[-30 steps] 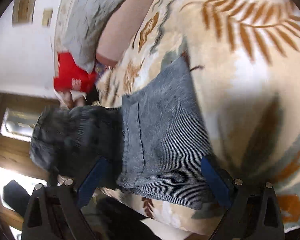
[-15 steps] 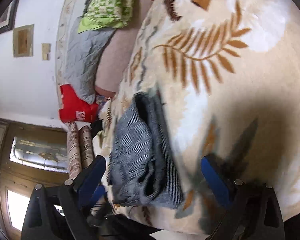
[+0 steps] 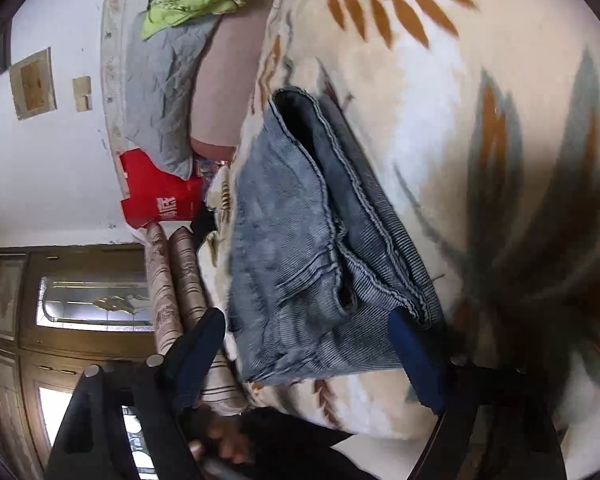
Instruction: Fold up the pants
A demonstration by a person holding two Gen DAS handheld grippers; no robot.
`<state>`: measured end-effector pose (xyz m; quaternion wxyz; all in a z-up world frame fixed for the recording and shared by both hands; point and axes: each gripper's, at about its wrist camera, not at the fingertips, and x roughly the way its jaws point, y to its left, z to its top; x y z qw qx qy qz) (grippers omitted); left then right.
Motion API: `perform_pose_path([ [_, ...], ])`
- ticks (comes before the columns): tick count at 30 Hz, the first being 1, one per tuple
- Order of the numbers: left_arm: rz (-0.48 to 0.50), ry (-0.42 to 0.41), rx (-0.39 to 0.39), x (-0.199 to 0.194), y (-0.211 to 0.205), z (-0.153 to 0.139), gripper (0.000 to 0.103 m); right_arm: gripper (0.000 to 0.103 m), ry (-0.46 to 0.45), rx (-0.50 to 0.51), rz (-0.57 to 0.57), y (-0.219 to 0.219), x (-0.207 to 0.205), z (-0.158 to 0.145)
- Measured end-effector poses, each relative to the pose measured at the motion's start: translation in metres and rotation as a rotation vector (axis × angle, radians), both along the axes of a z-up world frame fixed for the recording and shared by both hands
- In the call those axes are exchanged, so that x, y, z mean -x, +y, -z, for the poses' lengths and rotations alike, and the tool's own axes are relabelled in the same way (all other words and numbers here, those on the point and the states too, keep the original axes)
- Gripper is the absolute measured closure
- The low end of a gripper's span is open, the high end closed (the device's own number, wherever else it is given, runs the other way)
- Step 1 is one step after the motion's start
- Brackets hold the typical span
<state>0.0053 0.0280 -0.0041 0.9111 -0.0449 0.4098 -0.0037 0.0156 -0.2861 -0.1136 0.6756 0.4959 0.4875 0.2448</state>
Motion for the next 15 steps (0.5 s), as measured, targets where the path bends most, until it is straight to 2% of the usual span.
perform_pose_path([
  [2,0.016,0.045,0.005,-0.003,-0.004,0.020,0.029,0.016,-0.046,0.083,0.014,-0.001,0.004,-0.022],
  [4,0.012,0.065,0.003,-0.010,-0.005,0.035,0.029,0.016,-0.079,0.077,-0.015,0.006,0.004,-0.035],
  [9,0.012,0.049,0.030,-0.007,-0.002,0.040,0.028,0.017,-0.006,0.107,-0.044,0.020,-0.006,-0.019],
  [12,0.011,0.046,0.053,-0.007,0.001,0.043,0.025,0.017,0.002,0.108,-0.036,0.027,-0.011,-0.017],
  [15,0.011,0.049,0.066,-0.008,0.004,0.046,0.023,0.019,0.020,0.164,-0.035,0.035,-0.020,-0.015],
])
